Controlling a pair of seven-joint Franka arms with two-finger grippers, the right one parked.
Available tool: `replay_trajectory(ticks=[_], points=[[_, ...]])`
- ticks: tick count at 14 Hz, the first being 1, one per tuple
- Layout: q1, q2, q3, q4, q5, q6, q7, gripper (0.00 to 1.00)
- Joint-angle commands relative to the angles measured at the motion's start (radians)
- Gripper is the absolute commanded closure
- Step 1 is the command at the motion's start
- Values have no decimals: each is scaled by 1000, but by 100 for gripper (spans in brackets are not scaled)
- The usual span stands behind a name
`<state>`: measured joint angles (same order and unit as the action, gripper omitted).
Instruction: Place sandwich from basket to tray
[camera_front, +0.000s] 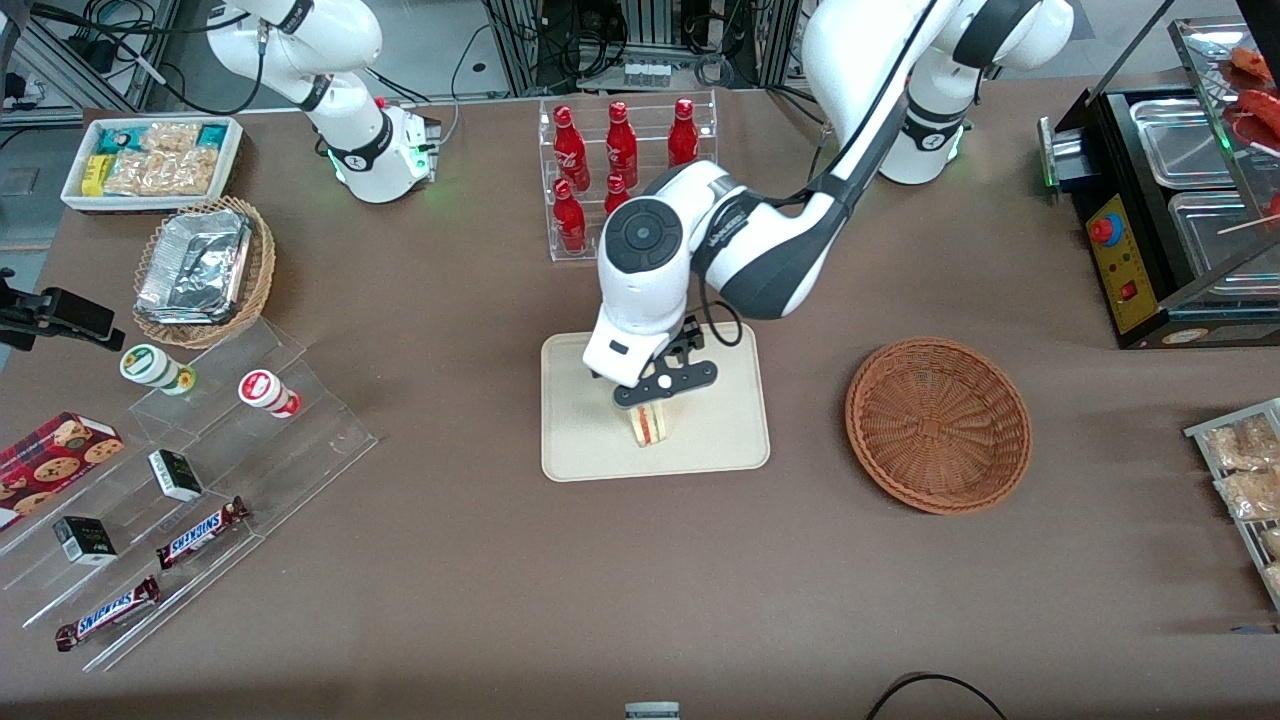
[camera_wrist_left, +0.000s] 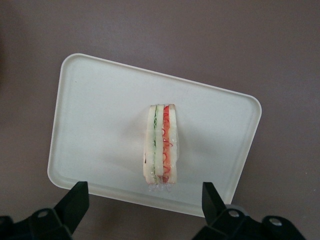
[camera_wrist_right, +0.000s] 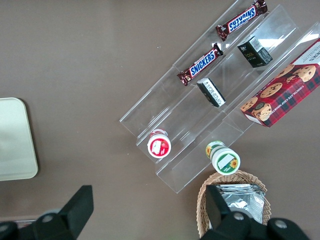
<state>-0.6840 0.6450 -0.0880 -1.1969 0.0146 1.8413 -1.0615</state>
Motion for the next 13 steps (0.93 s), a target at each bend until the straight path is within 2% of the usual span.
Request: replay_trajectory(ticks=[1,3,9,13], points=[[78,-54,-4,-59,14,-25,12,0],[116,-91,17,-117,30,-27,137,0],[355,-255,22,-323,24,-28,571,0],[464,-376,22,-418,15,-69,843,0]])
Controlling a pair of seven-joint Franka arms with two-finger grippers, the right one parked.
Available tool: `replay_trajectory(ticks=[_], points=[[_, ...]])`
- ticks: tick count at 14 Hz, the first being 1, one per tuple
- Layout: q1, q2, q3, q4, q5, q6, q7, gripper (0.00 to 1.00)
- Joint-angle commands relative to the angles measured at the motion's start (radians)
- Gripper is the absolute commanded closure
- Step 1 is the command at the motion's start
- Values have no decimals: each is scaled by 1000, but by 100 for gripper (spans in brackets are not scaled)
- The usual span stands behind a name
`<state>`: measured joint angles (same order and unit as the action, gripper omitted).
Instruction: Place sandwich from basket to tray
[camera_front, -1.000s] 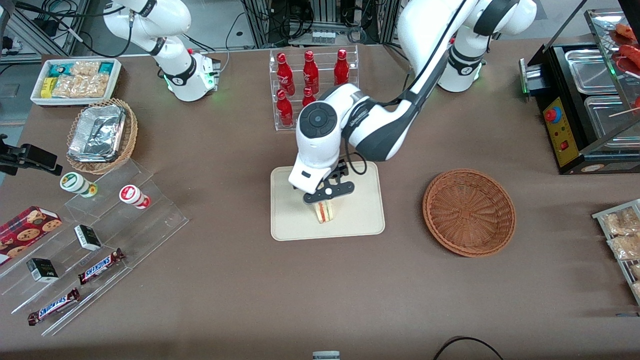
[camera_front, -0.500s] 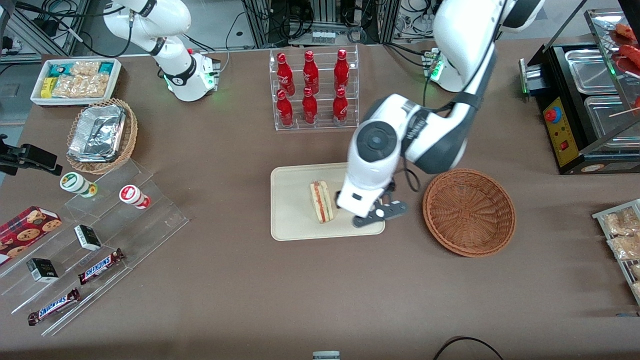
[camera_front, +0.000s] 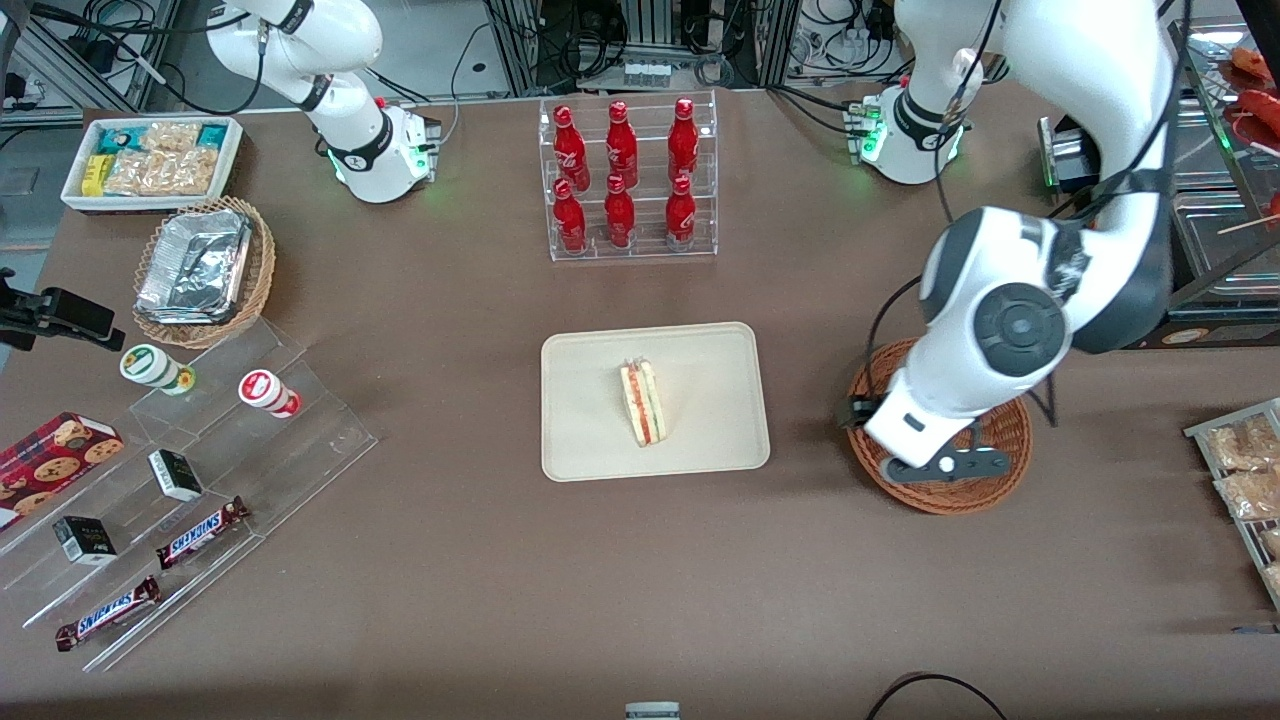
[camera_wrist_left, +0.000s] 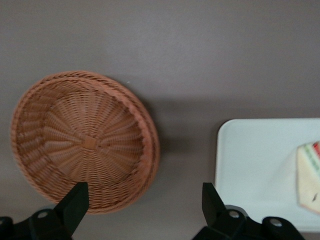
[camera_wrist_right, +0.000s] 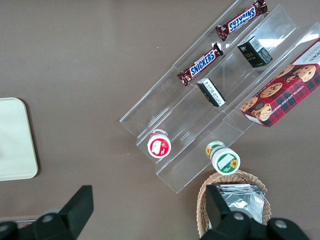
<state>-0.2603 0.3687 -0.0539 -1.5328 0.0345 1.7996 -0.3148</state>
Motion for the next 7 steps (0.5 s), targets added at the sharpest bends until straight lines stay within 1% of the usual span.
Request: replay_trajectory(ticks=[1,3,5,6,7], points=[[65,-126,-12,-81,-7,-73,138,0],[145,-206,-24,-96,-10,-123,273,0],[247,-259,-79,-98,-10,-198,405,0],[280,-287,-89,-96,-10,-238,446,0],[286,-321,-89,-95,-8,-280,466,0]])
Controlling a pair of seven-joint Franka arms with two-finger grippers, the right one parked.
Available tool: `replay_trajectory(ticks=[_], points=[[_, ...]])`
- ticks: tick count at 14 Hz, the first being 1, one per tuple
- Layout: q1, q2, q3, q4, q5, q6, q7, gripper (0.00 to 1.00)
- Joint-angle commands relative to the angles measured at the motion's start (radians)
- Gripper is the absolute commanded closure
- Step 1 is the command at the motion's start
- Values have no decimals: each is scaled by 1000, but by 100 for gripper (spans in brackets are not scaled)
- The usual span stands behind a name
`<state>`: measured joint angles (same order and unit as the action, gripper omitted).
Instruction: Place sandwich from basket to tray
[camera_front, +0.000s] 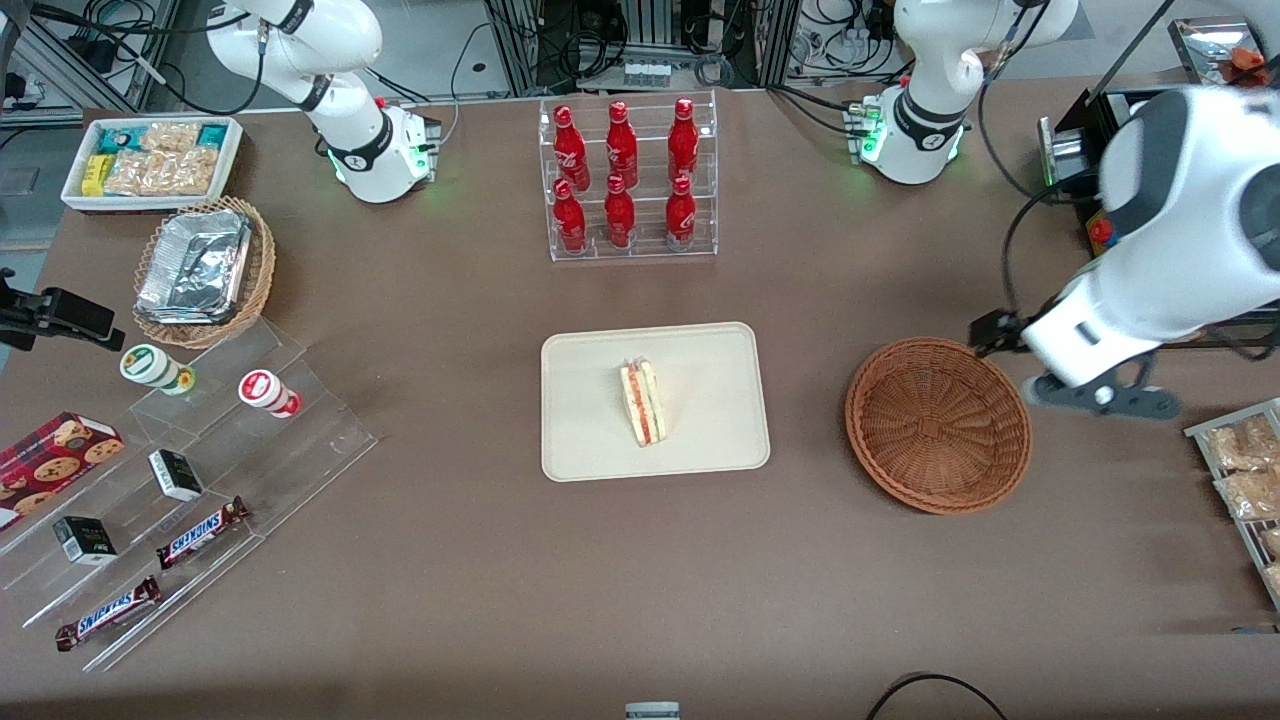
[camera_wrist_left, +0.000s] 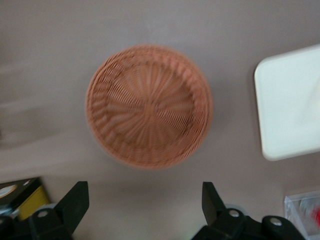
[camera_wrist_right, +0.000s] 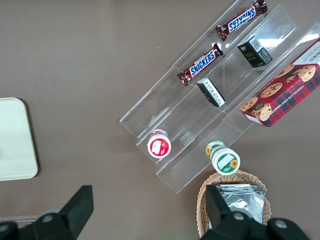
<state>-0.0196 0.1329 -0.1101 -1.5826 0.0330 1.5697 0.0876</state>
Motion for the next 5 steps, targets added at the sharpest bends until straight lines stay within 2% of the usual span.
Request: replay_trajectory(ticks=[1,5], points=[[53,-110,-31,-45,-4,-89,61,0],[78,-160,-28,-43,-2,-123,49,0]])
